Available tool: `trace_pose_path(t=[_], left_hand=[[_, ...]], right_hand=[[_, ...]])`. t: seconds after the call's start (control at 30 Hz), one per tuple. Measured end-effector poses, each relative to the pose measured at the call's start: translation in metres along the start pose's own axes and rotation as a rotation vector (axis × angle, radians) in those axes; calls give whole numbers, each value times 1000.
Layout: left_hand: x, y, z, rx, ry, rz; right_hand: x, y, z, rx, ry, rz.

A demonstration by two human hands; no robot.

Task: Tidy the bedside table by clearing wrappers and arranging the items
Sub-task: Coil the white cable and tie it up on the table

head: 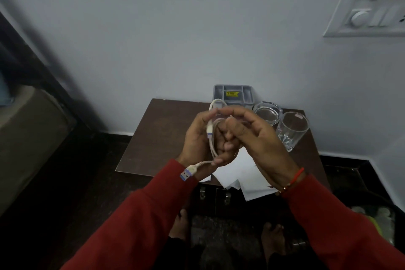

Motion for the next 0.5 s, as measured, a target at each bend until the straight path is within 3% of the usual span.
trace_pose_path(t=[0.07, 0.23, 0.43, 0.5], left_hand=[[2, 0, -2, 4, -32, 12], [4, 1, -6, 10, -121, 56], [9, 4, -11, 22, -201, 206], [11, 4, -11, 10, -203, 232]], right_hand=[[1, 0, 4, -53, 75, 35], [-5, -3, 17, -80, 2, 67], [-2, -2, 27, -109, 295, 194], [2, 0, 21, -55, 255, 224]])
Point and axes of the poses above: each hand's wrist, its own y-axis away from the middle knuckle, its own z-axis out of the back of the hand, x = y × z, the point moved 4 cm from there along -y, towards the middle knuckle, and after that the axes turned 10 degrees about x, right-handed, at the moved point
